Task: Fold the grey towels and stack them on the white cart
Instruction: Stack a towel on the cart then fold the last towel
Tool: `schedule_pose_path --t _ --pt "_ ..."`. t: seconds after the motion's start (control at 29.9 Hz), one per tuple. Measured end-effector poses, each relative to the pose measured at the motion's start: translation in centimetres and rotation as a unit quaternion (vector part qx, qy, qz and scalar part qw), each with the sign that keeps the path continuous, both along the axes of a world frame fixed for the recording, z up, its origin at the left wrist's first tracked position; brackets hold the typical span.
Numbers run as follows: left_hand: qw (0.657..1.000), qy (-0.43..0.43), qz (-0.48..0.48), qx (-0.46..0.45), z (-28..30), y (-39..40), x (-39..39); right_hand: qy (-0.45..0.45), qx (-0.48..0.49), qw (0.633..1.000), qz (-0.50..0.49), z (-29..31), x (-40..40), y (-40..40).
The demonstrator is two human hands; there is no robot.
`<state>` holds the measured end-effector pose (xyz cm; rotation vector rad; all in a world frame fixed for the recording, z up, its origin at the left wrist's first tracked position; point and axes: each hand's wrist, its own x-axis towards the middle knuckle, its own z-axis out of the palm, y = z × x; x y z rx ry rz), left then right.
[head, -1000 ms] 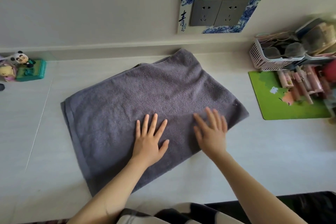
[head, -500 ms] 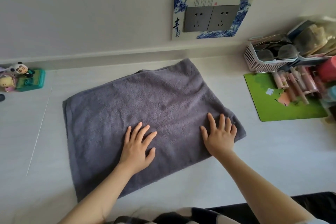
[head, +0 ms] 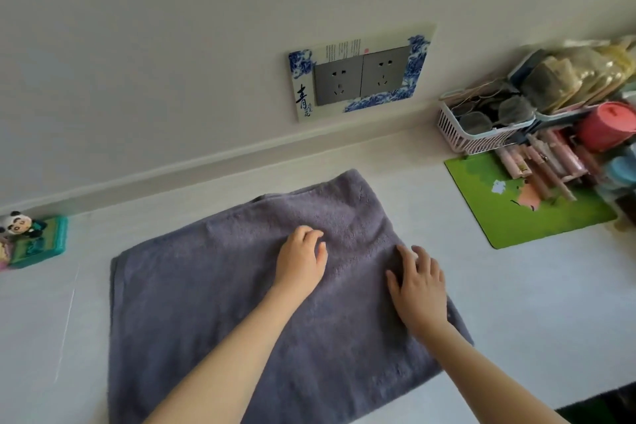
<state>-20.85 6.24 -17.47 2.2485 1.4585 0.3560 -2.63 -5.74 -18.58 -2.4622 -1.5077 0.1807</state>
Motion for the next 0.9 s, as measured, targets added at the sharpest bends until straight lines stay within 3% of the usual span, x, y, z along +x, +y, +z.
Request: schedule_pose_path --t 0.13,0.27,0.37,0.47,0.53,0.7,0.8,0.9 --pt "0.999 -0.022 -0.006 -0.026 1.5 5.7 5.8 0.02 -0.011 1.0 -0.012 -0.3 0.4 0.0" --pt "0.991 0.061 0.034 -0.117 2.1 11.0 10.6 0.041 -0.017 0.998 -0.047 -0.7 0.9 0.3" --pt "0.983 0.114 0.004 -0.141 2.5 13.3 12.4 0.067 -0.054 0.994 -0.063 0.4 1.4 0.7" --pt "0.991 -0.066 0.053 -0.107 3.0 15.1 13.5 0.072 -0.104 0.987 -0.099 0.7 2.8 0.7" --pt "0.988 -0.12 0.081 -0.059 2.5 15.8 14.0 0.057 -0.096 0.987 -0.117 0.8 3.4 0.5" --pt "1.0 0.007 0.003 -0.017 -1.8 15.4 14.1 0.101 -0.095 0.975 -0.173 1.0 4.1 0.2" --pt "0.999 -0.015 -0.016 0.023 -2.4 15.5 13.9 0.148 -0.089 0.962 -0.213 1.4 5.1 0.2" --pt "0.995 -0.018 -0.056 0.082 -2.1 16.1 13.9 0.092 -0.125 0.964 -0.218 1.8 6.1 -0.1"
